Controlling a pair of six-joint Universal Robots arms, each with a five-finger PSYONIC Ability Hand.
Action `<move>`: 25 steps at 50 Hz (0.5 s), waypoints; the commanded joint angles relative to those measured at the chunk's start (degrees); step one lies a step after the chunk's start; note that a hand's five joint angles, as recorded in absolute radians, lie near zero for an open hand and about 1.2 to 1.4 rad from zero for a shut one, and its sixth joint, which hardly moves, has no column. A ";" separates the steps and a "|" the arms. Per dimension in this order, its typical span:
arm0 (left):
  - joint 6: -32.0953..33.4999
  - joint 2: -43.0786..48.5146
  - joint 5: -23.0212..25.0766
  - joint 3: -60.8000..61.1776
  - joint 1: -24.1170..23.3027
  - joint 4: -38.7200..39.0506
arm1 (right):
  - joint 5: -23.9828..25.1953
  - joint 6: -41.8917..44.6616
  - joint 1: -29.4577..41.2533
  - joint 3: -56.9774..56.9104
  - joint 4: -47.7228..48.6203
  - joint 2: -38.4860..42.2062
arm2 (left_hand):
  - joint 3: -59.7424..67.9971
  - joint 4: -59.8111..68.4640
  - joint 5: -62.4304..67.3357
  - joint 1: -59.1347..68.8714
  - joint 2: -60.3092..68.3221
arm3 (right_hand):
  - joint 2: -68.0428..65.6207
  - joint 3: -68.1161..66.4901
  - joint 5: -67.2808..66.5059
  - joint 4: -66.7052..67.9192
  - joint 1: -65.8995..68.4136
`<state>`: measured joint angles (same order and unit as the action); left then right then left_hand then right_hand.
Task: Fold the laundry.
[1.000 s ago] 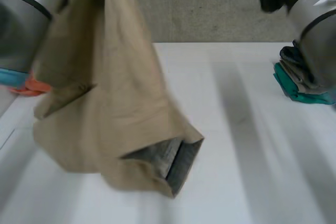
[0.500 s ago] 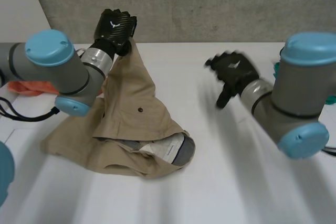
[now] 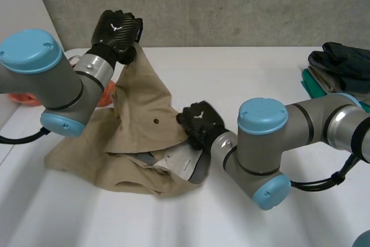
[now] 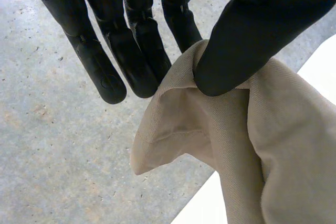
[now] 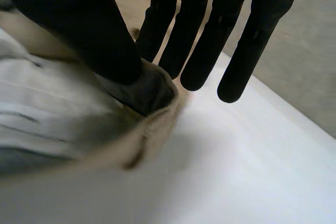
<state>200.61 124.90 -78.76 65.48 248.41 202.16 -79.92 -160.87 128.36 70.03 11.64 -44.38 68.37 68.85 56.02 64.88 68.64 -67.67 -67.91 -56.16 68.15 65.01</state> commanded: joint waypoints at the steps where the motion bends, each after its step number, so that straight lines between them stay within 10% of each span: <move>1: -0.05 -3.17 0.10 3.07 0.23 -1.50 | -14.19 -0.58 -7.04 1.25 0.05 -7.36 | 11.63 11.15 13.98 15.12 11.36 | -12.33 -12.09 -13.84 11.85 14.99; 18: -0.40 -8.18 0.18 11.51 -0.91 -10.02 | -15.17 1.62 -17.80 -10.96 -1.53 -1.14 | 11.63 11.15 13.98 15.12 11.36 | -12.33 -12.09 -13.84 11.85 14.99; 20: -0.84 -8.27 0.27 12.13 -1.35 -11.34 | -15.17 1.79 -17.36 -10.53 -3.11 -1.23 | 11.63 11.15 13.98 15.12 11.36 | 44.08 44.32 42.57 -44.56 -41.42; 25: -1.19 -8.18 0.27 13.71 -2.41 -11.96 | -15.26 1.18 -16.92 -7.46 -8.12 -4.74 | 11.63 11.15 13.98 15.12 11.36 | 54.05 54.29 52.55 -54.53 -51.39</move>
<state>199.93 116.63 -78.55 77.71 247.07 191.36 -95.08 -159.12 110.65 59.58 8.75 -46.06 68.39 68.85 56.02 64.88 68.68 -24.24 -25.52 -13.83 25.83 24.04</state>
